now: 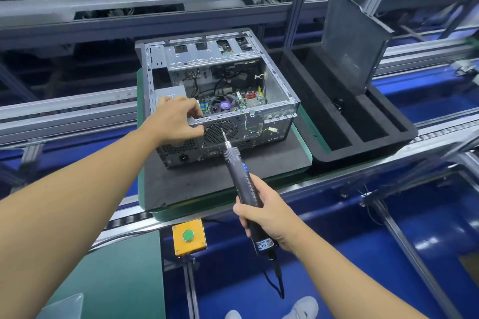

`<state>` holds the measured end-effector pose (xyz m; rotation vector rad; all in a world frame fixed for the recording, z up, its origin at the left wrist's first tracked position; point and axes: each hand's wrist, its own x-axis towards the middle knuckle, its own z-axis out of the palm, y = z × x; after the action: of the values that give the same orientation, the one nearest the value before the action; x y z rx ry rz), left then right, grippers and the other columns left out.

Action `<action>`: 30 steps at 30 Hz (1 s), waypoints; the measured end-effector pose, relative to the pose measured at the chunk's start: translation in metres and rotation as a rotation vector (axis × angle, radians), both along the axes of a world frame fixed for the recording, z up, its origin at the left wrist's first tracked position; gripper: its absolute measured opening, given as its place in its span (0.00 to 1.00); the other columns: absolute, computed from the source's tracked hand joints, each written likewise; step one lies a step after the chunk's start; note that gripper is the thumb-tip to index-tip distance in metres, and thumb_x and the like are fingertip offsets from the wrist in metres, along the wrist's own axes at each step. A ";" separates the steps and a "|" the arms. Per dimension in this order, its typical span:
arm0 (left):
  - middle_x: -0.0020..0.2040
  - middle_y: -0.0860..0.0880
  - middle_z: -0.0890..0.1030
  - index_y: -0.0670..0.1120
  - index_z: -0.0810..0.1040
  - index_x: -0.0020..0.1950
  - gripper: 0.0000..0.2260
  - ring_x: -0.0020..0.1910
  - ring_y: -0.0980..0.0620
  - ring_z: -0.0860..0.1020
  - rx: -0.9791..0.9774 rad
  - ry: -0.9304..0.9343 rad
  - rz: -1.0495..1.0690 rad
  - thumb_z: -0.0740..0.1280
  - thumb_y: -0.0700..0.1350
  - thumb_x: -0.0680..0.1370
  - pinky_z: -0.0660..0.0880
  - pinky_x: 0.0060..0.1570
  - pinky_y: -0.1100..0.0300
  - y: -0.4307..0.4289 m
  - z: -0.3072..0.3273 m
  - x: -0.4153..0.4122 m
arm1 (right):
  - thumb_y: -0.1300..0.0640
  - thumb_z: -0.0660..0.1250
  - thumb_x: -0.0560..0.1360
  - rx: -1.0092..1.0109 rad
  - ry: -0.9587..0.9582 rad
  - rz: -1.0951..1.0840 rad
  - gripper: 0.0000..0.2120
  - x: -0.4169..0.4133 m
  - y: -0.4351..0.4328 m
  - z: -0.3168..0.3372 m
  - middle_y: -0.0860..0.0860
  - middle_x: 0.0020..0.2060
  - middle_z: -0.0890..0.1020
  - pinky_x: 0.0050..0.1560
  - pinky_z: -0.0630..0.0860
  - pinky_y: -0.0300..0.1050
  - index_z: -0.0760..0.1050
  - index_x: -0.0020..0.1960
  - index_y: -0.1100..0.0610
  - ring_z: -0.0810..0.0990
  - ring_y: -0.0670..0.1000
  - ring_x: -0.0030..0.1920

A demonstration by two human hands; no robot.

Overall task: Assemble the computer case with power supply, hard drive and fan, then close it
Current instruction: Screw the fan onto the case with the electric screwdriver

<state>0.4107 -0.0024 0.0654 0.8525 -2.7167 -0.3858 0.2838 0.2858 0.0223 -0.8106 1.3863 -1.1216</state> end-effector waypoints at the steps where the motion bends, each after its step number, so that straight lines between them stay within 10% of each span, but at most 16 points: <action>1: 0.44 0.57 0.78 0.54 0.75 0.46 0.13 0.49 0.54 0.75 0.002 0.004 0.001 0.64 0.59 0.67 0.59 0.60 0.55 0.000 0.000 0.000 | 0.60 0.72 0.76 -0.001 0.000 0.002 0.24 0.001 -0.001 0.000 0.53 0.38 0.79 0.34 0.78 0.46 0.70 0.69 0.48 0.76 0.53 0.30; 30: 0.42 0.54 0.78 0.52 0.75 0.44 0.17 0.45 0.51 0.75 -0.006 0.034 0.020 0.61 0.62 0.65 0.62 0.61 0.54 0.001 -0.001 -0.001 | 0.60 0.72 0.76 0.007 -0.023 0.027 0.28 0.020 -0.023 -0.004 0.53 0.39 0.79 0.35 0.78 0.48 0.68 0.73 0.46 0.77 0.52 0.32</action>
<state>0.4093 -0.0018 0.0647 0.8624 -2.6751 -0.3850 0.3036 0.2626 0.0188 -0.8069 1.3554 -1.1013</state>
